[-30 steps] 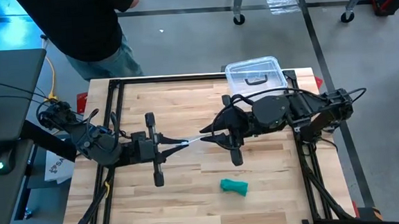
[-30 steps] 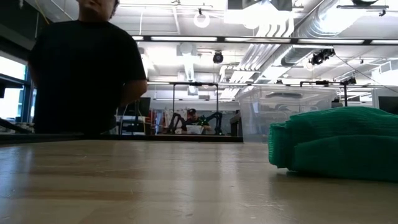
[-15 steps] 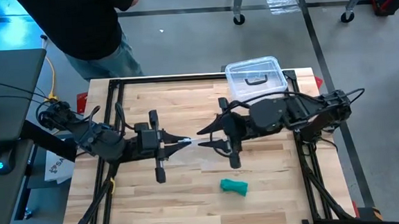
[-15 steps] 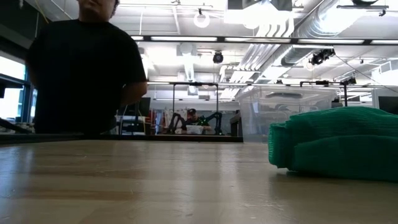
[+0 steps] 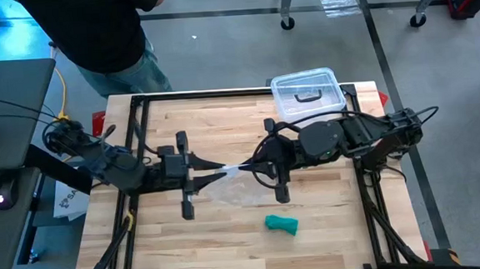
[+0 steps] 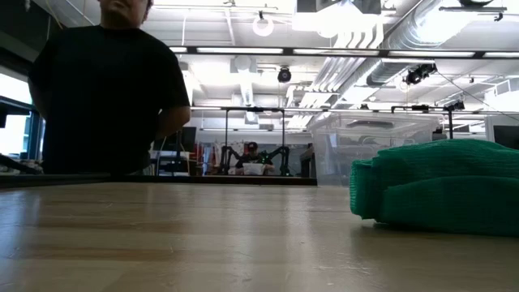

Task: Roll bandage
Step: Open the transparent zip bag

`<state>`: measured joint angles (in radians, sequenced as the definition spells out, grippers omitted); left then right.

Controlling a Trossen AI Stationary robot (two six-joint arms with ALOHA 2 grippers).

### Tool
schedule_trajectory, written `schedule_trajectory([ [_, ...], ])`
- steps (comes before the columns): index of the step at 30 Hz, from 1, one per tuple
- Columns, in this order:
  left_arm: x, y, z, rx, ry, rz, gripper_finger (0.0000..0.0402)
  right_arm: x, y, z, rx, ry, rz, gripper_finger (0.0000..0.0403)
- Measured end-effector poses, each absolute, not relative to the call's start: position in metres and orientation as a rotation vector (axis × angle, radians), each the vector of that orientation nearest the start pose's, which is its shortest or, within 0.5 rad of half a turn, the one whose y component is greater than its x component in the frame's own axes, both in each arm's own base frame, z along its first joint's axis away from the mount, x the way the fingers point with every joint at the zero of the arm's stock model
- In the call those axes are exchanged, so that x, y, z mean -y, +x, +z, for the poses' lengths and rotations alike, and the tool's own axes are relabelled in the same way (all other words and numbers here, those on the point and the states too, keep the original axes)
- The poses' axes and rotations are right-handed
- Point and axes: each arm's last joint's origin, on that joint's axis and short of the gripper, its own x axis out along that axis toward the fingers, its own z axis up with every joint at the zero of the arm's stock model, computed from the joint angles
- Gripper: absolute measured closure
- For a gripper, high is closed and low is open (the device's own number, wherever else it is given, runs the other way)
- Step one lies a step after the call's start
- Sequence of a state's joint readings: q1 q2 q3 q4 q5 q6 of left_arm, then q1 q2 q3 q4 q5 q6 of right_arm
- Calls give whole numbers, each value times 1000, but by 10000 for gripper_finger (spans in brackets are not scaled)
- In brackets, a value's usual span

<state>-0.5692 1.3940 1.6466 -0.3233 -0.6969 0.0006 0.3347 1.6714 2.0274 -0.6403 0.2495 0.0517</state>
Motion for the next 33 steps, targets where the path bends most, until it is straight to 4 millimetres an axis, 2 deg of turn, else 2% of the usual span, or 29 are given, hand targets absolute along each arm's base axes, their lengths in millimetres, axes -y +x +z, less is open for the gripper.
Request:
schedule_trajectory([
  [3,136,244,480,-46,36,130,315,-108,330,481,-274,-4,90,400],
  [7,137,241,481,-45,45,148,318,-107,329,483,-264,13,90,402],
  [18,137,242,483,-32,97,160,397,-107,327,487,-241,25,90,402],
  [29,121,253,485,-14,86,82,321,-103,328,488,-232,50,79,403],
  [33,116,251,488,-7,84,54,317,-102,329,488,-232,69,72,403],
])
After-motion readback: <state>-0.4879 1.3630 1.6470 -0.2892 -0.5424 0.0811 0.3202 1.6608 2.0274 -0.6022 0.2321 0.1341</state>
